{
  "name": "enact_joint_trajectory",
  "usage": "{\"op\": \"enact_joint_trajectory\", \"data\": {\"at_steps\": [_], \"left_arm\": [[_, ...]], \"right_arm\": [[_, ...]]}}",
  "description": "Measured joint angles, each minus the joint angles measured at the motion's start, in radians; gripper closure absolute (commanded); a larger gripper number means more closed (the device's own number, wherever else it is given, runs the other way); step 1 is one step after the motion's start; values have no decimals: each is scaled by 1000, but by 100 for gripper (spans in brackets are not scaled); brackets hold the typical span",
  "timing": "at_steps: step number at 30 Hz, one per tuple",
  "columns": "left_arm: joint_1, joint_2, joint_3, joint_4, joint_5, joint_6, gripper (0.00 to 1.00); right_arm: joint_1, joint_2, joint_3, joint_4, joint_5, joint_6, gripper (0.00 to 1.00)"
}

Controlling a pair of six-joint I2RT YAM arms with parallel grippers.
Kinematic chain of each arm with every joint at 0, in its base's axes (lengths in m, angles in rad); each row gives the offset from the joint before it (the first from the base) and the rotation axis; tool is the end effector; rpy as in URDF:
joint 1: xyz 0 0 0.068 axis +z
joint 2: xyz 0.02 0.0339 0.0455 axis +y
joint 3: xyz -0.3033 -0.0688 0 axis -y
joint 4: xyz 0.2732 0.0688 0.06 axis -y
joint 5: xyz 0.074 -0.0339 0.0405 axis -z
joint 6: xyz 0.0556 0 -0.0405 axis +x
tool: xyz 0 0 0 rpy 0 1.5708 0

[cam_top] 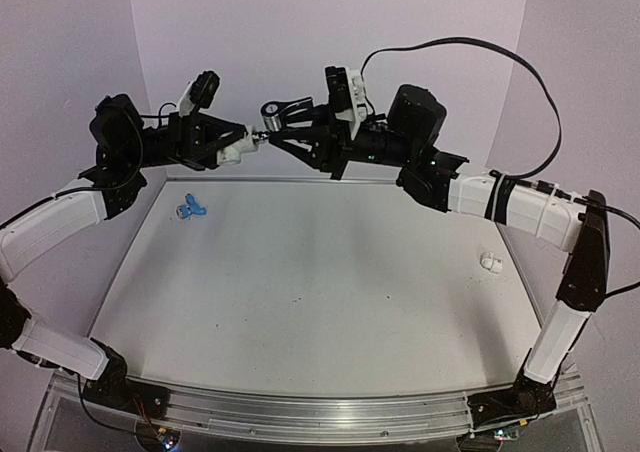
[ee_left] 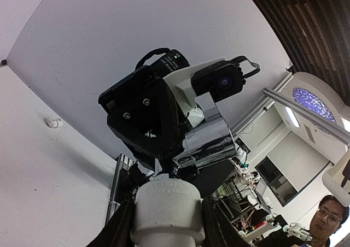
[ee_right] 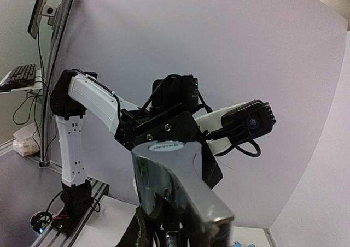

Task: Install the water faucets
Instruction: Install the adaptor onto the water faucet, then screw the adaptor onto the water faucet.

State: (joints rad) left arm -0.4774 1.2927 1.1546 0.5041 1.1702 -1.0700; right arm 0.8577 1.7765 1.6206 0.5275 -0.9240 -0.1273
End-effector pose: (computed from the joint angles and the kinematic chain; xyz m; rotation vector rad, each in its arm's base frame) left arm 0.2473 -0.1856 0.4612 0.8001 1.5734 -1.8942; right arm 0.2682 0.3779 0.4663 -1.3052 0.6284 1.1563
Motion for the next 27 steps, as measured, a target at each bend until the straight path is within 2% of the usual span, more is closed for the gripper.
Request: {"op": "enact_joint_trajectory", "data": {"at_steps": [15,27], "left_arm": [[0,-32,-24,-33,-64,149,100],[-2,-79,-57,-91,-129,292,100]], "right_arm": [[-6,59,8,166,5,214,100],[-6,101,31,217,9,365,100]]}}
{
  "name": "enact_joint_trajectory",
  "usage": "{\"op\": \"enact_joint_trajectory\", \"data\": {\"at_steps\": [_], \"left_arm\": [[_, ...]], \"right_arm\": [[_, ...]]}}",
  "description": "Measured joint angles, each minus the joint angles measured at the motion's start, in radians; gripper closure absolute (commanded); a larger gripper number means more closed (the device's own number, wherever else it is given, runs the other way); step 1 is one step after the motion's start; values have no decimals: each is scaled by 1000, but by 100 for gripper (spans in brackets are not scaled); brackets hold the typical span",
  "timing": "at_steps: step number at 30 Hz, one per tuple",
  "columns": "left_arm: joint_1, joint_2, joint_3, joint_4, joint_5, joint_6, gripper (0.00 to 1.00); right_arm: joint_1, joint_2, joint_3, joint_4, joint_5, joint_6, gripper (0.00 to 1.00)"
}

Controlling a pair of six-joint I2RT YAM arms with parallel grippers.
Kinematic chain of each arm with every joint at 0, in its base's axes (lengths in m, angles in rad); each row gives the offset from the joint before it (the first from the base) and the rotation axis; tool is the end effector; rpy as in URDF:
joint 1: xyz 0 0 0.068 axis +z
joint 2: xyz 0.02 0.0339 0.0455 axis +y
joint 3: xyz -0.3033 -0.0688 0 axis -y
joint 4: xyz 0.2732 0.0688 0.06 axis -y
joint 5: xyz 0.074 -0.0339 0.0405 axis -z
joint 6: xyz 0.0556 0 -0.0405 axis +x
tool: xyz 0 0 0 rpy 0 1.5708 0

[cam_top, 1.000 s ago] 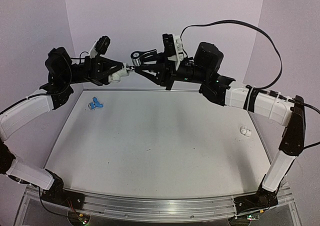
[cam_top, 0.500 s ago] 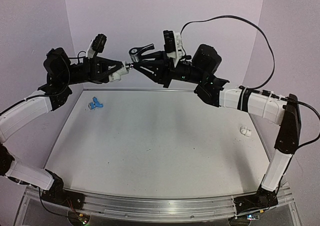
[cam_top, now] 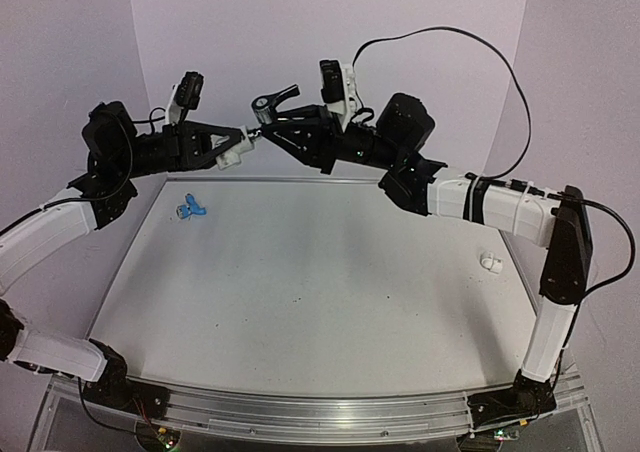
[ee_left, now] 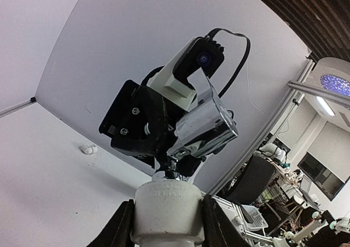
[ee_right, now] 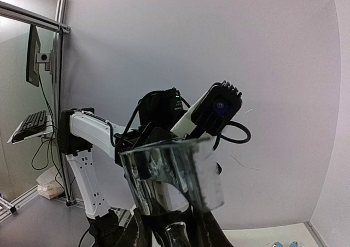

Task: Install the water faucets
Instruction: Screw the adaptor onto the water faucet.

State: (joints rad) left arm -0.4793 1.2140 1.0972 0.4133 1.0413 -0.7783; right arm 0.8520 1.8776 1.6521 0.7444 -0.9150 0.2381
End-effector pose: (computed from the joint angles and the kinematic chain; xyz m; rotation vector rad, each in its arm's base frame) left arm 0.2352 -0.1763 0.4553 0.8096 1.4485 -1.6508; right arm 0.2862 0.3940 0.4535 -1.1848 0.7435 1.4019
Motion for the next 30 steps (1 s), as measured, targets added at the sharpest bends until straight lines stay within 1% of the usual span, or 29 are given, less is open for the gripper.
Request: {"op": "enact_joint_trajectory", "data": {"at_steps": [9,30], "left_arm": [[0,-24,-25,-25,-40,102,100],[-5,-91,-81,-122,-125,303,100]], "right_arm": [[0,18,11,0,3,83,100],[7,53,49,-57,-4,225,100]]}}
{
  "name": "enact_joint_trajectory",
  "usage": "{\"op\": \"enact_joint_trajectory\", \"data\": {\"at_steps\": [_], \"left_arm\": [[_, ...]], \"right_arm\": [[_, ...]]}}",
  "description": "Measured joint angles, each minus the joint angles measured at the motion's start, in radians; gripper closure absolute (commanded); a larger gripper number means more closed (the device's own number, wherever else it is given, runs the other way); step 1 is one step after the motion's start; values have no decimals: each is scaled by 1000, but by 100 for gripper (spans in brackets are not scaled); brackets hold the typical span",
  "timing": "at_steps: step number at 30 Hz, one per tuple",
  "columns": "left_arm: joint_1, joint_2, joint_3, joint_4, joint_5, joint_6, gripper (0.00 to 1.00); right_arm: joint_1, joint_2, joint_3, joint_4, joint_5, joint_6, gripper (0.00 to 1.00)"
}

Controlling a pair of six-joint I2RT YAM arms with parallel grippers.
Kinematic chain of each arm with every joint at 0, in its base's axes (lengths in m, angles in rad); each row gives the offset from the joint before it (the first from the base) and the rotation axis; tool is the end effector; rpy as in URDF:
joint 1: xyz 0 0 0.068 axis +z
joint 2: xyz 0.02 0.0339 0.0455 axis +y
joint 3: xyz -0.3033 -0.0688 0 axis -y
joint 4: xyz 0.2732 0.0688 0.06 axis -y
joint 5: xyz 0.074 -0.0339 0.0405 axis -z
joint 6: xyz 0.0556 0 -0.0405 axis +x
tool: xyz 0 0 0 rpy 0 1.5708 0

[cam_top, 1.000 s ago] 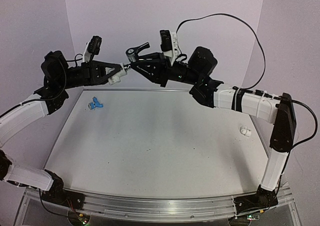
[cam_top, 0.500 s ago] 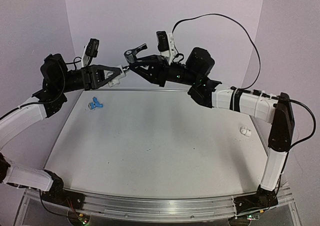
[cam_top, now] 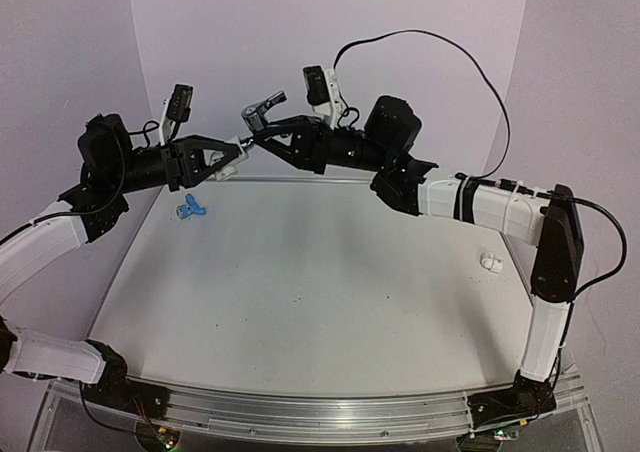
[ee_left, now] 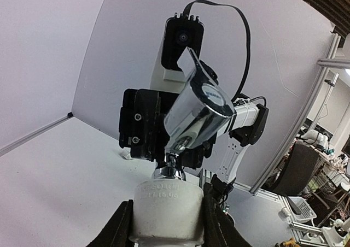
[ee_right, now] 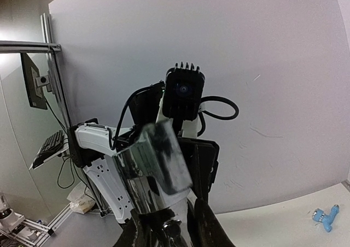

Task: Install the water faucets
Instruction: Screw the adaptor onto the water faucet.

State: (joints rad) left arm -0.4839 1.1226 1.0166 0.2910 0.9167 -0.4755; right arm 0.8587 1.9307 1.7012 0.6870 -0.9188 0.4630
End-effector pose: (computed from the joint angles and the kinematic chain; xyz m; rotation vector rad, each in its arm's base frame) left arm 0.2207 -0.1659 0.4374 0.8358 1.3930 -1.3876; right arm 0.2953 0.4098 0.4412 -1.1393 0.9621 1.6072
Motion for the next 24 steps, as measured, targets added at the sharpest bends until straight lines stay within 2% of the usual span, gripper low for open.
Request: {"op": "enact_joint_trajectory", "data": {"at_steps": [14,22,24], "left_arm": [[-11,-57,-64,-63,-133,217,100],[-46,-66,-64,-65,-288,418,100],[-54,-57,-63,-62,-299,420,95]], "right_arm": [[6,21,6,-74,26,90,100],[8,29,6,-141,149,251,100],[17,34,4,-157,164,270,100]]}}
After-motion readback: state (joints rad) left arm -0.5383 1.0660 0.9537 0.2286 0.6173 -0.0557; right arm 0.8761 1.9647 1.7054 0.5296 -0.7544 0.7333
